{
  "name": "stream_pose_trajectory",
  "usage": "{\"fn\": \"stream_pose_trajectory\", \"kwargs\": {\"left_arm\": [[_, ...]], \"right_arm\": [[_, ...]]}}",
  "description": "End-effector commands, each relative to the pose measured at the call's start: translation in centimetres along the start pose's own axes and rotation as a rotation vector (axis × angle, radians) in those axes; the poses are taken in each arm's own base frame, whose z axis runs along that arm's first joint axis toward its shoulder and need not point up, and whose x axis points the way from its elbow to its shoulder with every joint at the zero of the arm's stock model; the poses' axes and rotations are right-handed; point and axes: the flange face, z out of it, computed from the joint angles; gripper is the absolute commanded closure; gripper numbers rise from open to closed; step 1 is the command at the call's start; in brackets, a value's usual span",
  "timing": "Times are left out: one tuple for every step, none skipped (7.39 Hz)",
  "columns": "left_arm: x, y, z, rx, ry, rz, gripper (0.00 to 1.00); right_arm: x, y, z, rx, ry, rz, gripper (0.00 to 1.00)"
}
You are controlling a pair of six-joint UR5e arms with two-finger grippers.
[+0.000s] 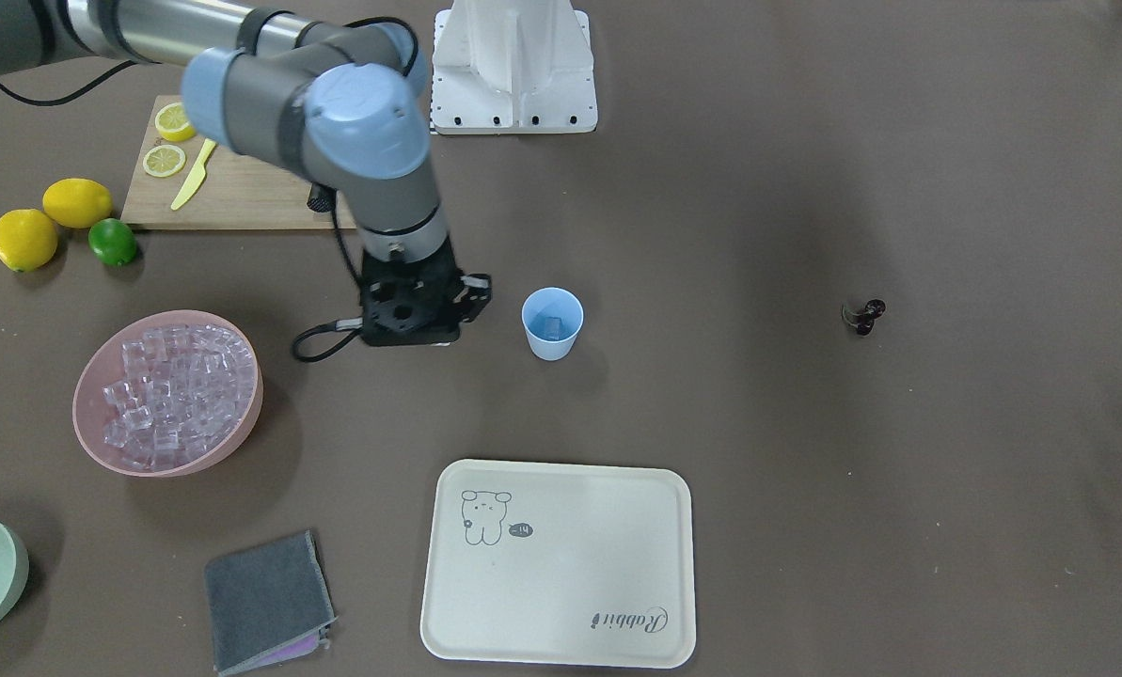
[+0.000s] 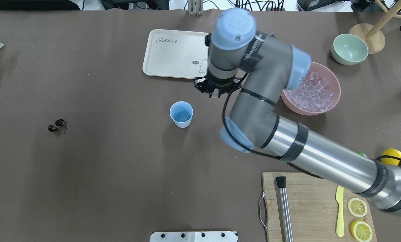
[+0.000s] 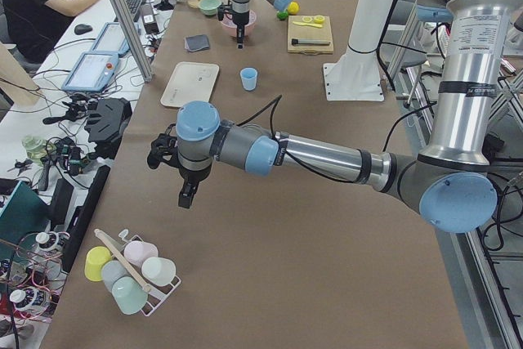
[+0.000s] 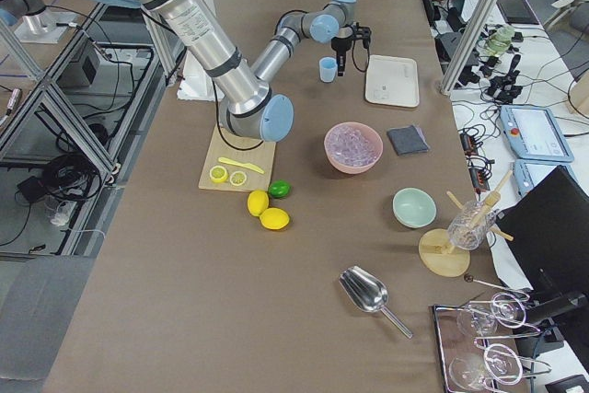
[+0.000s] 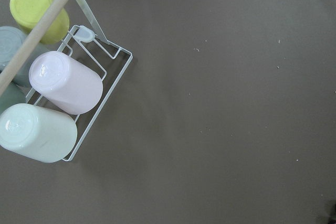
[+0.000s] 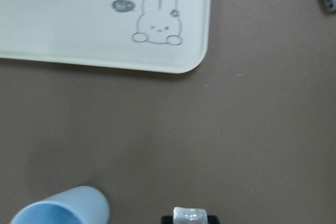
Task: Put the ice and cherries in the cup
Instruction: 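Carry the second ice cube to the light-blue cup and drop it in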
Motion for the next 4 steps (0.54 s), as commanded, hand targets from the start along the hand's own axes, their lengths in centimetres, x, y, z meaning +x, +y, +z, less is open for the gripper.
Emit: {"fn": "stream_pose_trajectory", "kwargs": {"left_arm": [[0.0,-0.1,0.1,0.0,0.0,0.0,0.02],[-0.4,-0.2,0.4,-0.006,0.0,-0.005,0.02],[-0.4,-0.3,0.4,-0.006,0.0,-0.005,0.02],[-0.4,-0.3,0.4,-0.006,0.0,-0.005,0.02]], "right_arm": [[-8.2,4.8,0.9,0.029,-0.009,0.038,0.83],[-8.7,4.9,0.6,0.03,-0.015,0.036,0.83],[-8.2,5.0,1.7,0.025,0.003,0.034,0.63],[-8.2,4.9,1.5,0.028,0.001,0.028,0.54]]}}
